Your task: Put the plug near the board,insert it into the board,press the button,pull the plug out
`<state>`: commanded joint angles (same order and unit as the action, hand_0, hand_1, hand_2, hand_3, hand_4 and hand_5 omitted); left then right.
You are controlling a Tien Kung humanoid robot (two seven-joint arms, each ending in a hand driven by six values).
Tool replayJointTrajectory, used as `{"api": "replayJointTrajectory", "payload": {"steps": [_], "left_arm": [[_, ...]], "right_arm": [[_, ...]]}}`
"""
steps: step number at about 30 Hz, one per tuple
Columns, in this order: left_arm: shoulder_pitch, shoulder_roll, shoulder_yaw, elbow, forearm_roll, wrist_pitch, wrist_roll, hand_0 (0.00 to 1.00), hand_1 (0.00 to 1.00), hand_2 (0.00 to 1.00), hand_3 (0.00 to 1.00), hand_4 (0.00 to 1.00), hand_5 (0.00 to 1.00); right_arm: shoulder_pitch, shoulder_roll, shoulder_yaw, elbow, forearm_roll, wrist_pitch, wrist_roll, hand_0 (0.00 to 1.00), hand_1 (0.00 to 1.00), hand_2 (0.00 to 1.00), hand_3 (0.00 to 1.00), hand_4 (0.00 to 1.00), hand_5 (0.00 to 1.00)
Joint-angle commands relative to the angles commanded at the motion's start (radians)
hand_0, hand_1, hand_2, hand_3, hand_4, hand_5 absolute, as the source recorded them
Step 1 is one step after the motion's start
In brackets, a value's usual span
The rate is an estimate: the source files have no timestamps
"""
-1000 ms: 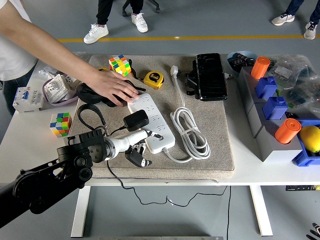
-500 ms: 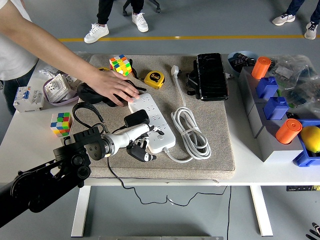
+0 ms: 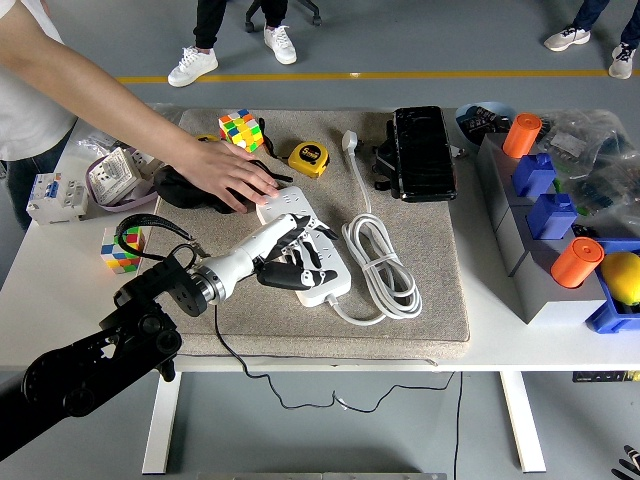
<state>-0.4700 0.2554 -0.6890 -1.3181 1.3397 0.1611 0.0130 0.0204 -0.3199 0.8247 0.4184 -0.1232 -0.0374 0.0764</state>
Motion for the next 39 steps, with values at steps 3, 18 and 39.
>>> {"api": "replayJointTrajectory", "payload": {"steps": [3, 18, 39], "left_arm": [[0.003, -0.002, 0.002, 0.025, -0.060, 0.059, -0.061, 0.392, 0.505, 0.519, 0.608, 0.865, 0.274], [0.023, -0.018, -0.045, 0.150, -0.155, 0.189, -0.218, 0.559, 0.630, 0.587, 0.596, 0.881, 0.314], [0.024, -0.014, -0.064, 0.158, -0.076, 0.186, -0.202, 0.631, 0.665, 0.600, 0.594, 0.880, 0.291]], "right_arm": [[0.000, 0.001, 0.000, 0.000, 0.000, 0.000, 0.000, 0.593, 0.643, 0.584, 0.494, 0.771, 0.494], [-0.002, 0.002, 0.002, 0.001, -0.001, -0.001, 0.001, 0.593, 0.644, 0.584, 0.495, 0.771, 0.494], [-0.002, 0.001, 0.005, 0.004, -0.004, -0.002, 0.003, 0.594, 0.644, 0.584, 0.494, 0.771, 0.494]]}}
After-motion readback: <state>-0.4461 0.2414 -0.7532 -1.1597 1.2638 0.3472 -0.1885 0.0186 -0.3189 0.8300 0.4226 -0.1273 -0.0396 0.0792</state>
